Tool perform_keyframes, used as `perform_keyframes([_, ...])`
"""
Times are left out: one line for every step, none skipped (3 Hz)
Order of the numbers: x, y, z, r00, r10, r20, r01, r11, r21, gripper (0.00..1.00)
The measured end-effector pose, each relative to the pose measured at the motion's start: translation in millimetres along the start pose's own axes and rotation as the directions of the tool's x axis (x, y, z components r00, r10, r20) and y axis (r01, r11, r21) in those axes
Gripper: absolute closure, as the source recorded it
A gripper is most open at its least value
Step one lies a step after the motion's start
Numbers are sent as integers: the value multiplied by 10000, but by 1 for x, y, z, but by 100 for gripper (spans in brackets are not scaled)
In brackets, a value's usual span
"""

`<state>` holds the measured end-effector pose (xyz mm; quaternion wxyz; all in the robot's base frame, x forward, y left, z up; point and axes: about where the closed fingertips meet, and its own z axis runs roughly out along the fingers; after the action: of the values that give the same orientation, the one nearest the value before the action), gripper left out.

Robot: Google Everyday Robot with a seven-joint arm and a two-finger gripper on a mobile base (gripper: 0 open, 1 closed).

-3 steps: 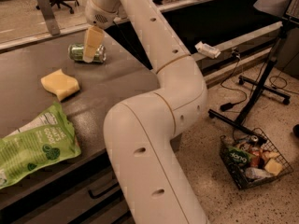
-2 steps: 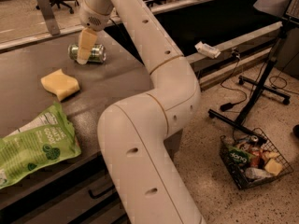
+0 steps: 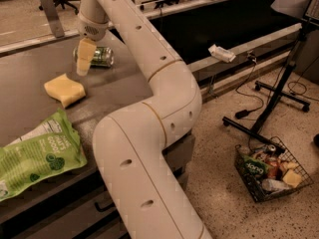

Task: Place green can upright

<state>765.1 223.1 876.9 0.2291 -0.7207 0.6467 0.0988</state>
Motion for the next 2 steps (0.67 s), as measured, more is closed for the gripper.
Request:
perform_keyframes([6, 0, 17, 9981, 229, -566, -234, 9997, -74, 0])
perform_keyframes([9, -1, 26, 9959, 348, -837, -353, 9994, -44, 0])
